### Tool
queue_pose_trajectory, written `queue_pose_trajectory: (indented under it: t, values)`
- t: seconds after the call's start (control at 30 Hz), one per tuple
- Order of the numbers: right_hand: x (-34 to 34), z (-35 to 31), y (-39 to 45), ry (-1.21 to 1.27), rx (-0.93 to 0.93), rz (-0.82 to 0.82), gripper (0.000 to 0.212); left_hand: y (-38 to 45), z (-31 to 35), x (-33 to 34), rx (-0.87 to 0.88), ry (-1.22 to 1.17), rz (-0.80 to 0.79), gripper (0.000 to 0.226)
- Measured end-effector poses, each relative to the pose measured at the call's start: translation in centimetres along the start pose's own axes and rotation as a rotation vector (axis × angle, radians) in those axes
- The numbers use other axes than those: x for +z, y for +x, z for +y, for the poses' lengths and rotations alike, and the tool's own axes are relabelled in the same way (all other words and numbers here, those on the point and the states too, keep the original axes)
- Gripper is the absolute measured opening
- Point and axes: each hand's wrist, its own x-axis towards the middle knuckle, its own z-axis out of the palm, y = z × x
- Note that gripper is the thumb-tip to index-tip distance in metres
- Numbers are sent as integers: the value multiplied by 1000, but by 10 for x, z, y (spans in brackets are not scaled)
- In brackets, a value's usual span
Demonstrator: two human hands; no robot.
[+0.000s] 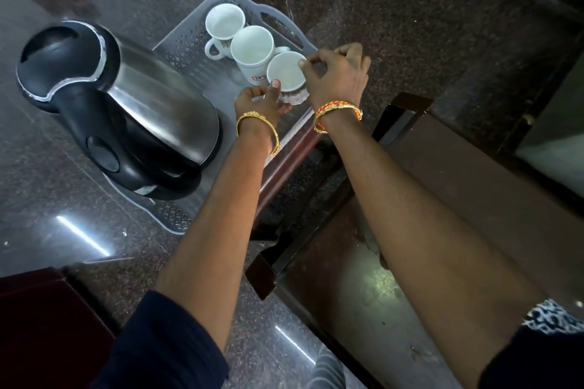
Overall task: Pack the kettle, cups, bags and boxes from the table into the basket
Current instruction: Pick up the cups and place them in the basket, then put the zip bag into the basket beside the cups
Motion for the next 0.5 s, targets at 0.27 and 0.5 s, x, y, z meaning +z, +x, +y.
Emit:
queue_pose_trajectory:
  t: [0.27,0.5]
  values:
    - [-13,26,-47,349,78,268,12,-30,-13,0,480,573,373,28]
    - [-44,103,-138,392,267,393,34,-138,-110,15,811,498,98,11]
